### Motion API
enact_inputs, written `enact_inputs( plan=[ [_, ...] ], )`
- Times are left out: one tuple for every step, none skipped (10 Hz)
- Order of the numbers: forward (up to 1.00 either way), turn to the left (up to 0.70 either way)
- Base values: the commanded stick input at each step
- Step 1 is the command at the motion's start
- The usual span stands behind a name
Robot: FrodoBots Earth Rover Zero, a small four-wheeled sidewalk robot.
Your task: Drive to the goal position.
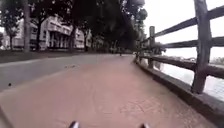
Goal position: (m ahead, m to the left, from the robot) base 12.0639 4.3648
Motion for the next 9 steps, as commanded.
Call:
enact_inputs(
  plan=[
    [0.70, 0.00],
    [0.70, 0.00],
    [0.70, 0.00],
    [0.70, 0.00],
    [0.70, 0.00],
    [0.70, 0.00],
    [0.70, 0.00],
    [0.70, 0.00],
    [0.70, 0.00]
  ],
)
